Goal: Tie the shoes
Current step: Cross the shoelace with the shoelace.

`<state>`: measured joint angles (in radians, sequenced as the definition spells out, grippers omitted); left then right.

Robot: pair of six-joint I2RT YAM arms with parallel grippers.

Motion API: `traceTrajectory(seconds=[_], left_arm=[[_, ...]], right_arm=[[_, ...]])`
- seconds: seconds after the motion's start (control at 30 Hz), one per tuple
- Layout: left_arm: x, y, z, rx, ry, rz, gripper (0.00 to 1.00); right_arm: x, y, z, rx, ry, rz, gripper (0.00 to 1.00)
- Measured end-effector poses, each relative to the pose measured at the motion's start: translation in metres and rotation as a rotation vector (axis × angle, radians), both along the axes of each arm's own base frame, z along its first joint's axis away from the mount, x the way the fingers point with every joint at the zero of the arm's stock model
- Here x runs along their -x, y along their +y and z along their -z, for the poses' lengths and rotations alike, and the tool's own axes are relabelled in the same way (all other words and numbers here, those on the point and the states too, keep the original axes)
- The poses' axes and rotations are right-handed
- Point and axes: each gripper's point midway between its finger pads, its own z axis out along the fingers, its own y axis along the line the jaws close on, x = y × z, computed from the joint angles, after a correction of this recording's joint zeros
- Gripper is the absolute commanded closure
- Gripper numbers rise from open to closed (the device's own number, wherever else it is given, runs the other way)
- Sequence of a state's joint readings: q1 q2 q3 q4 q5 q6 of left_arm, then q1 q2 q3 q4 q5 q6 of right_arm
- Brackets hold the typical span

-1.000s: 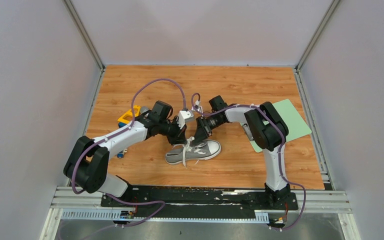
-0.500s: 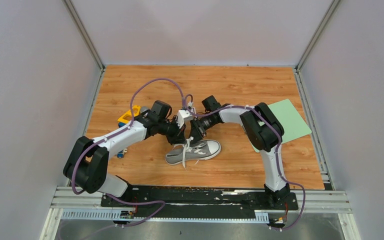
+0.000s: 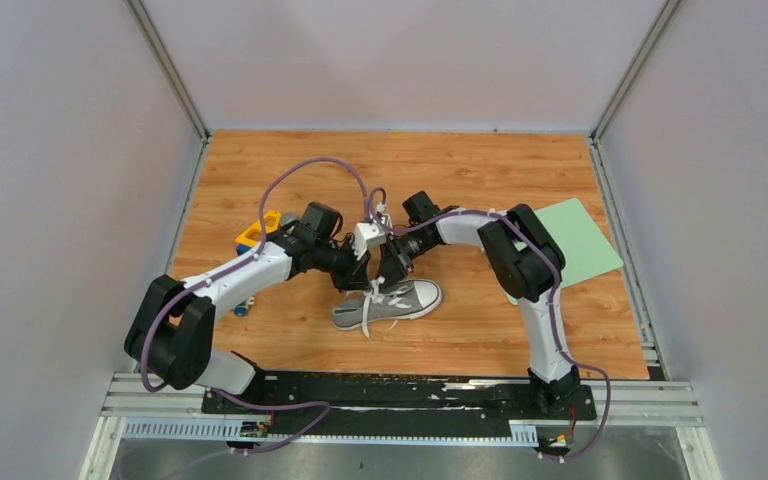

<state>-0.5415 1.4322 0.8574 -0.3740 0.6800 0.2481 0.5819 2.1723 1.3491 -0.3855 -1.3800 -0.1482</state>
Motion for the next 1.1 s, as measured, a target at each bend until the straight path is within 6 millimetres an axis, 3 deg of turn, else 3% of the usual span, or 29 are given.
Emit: traceTrajectory(seconds=[0.1,0.23,0.63,1.1], left_arm=[[0.003,0.002,0.001,-0.005,-0.012,0.03,0.79],[0.01,0.005,0.003,-0.012,-0.021,0.084,0.76],[0.013,0.0,-0.005,0.029,-0.076,0.189,1.0],[-0.005,-0.006,-0.005,0.033,-0.104,0.126,1.0]], right_arm=[[-0.001,0.001,0.001,-0.008,0.013,-0.008,0.67],[0.0,0.001,0.001,-0.011,0.027,-0.014,0.67],[0.002,0.0,0.002,-0.002,0.041,-0.017,0.67],[0.002,-0.001,0.003,-0.003,0.05,-0.021,0.67]])
